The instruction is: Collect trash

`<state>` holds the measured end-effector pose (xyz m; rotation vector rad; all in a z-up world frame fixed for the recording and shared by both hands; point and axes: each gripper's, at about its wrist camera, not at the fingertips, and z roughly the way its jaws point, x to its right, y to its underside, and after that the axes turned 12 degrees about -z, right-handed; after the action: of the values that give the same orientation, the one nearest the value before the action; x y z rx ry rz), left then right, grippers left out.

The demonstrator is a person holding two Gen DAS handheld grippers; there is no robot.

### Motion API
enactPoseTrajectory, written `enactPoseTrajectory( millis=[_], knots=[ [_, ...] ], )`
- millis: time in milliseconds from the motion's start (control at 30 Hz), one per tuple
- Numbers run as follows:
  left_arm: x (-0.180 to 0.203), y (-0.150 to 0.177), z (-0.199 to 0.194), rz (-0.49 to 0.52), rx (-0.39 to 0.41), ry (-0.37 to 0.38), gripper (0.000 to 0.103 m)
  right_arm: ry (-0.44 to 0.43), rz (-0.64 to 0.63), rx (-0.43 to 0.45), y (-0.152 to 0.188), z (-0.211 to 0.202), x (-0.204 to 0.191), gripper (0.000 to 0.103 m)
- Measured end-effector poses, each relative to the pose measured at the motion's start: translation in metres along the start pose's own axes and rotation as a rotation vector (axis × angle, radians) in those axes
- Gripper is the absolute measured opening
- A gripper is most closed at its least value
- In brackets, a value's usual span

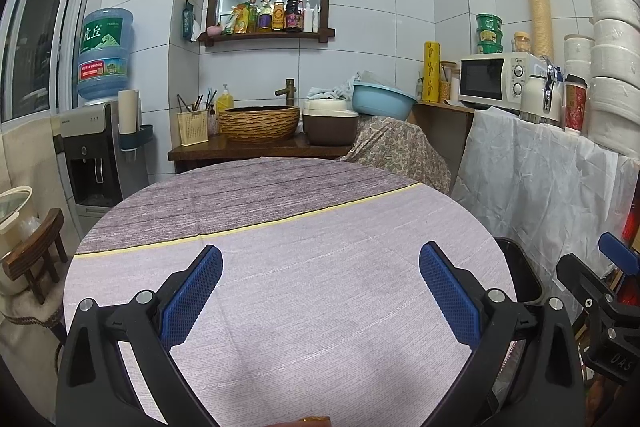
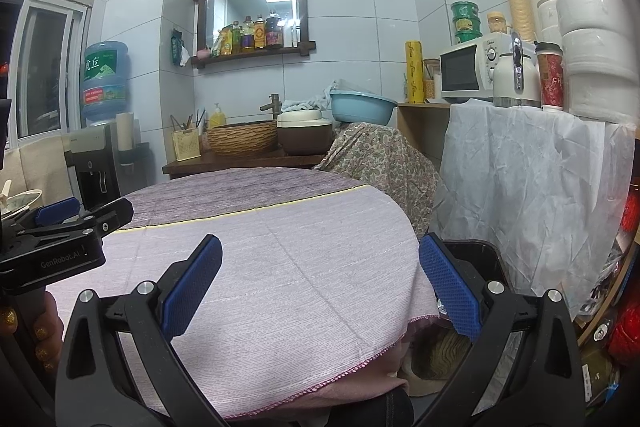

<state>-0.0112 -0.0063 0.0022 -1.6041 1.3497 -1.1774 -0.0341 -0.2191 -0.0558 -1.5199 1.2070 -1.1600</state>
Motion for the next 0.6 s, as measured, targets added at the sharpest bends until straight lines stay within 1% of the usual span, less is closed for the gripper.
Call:
enactPoseTrajectory(
  millis=[600],
  knots=[
    [0.0016, 0.005, 0.0025, 0.002, -0.009, 0.001, 0.098, 0.002, 0.001, -0.001, -0.0004, -0.0001, -0.001, 0.097]
  ],
)
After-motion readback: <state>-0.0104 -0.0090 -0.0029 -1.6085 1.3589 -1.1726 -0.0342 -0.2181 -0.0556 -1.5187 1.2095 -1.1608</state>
